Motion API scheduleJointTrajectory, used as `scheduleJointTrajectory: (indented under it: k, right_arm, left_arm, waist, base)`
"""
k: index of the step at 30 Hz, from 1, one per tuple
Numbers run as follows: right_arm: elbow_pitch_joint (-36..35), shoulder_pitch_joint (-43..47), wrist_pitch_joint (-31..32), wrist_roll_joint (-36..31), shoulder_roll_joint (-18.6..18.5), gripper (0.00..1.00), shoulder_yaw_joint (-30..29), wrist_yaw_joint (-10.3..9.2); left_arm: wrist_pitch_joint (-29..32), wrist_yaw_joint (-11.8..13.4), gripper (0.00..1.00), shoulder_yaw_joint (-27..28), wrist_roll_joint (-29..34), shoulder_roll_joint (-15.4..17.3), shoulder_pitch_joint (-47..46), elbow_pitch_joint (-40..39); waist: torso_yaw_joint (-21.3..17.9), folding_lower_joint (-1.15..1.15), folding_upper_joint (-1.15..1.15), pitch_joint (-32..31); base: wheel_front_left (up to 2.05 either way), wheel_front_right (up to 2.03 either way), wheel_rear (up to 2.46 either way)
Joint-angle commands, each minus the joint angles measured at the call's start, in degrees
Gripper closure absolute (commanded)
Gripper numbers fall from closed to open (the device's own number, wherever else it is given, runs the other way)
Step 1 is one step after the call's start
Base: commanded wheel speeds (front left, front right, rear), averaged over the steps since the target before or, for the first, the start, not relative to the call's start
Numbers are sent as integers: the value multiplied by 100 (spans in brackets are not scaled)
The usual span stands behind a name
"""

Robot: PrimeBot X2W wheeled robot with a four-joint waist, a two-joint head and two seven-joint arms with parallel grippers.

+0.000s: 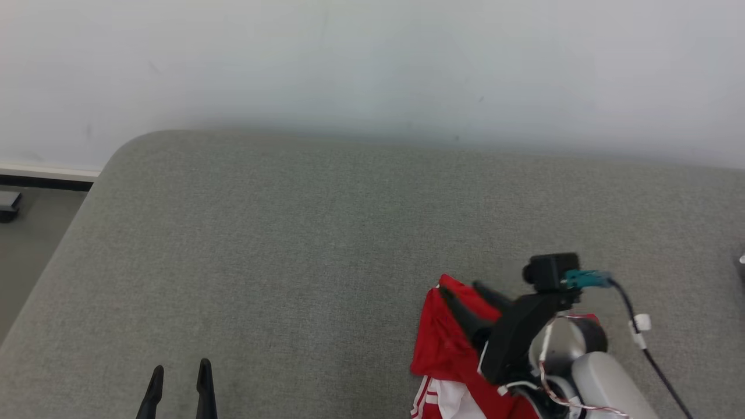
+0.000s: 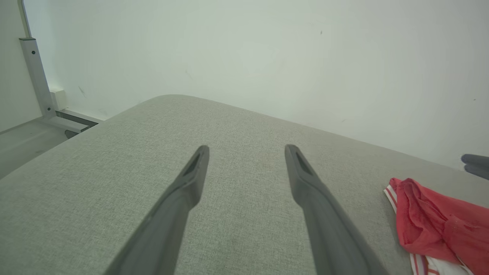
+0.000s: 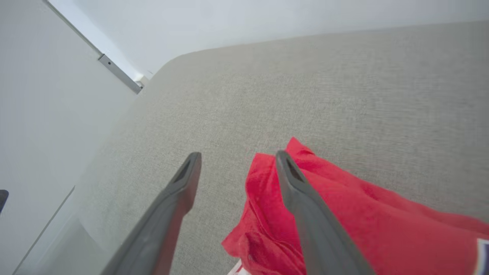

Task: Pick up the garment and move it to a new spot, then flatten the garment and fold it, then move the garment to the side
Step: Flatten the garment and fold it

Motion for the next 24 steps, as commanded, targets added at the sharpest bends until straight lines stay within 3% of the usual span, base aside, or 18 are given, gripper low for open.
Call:
scheduleJointTrajectory:
  k: [1,15,24]
  right_arm:
    - [-146,-41,-126,-24,-5,0,-167,2]
    - [-1251,1291,-434,-1123,-325,0,-2074,2]
    - [-1272,1900,-486,-1293,-123,0,-2167,2]
  left_arm:
    - [-14,5,0,12,-6,-6,13,-13]
    - [-14,5,0,70,27,-7,6,-106]
    - [-14,5,0,217,132,-7,16,-202]
  waist:
    - [-61,0,0,-7]
    - [-188,0,0,-43]
    - [-334,0,0,-51]
  base:
    - [0,0,0]
    - [0,0,0]
    - [0,0,0]
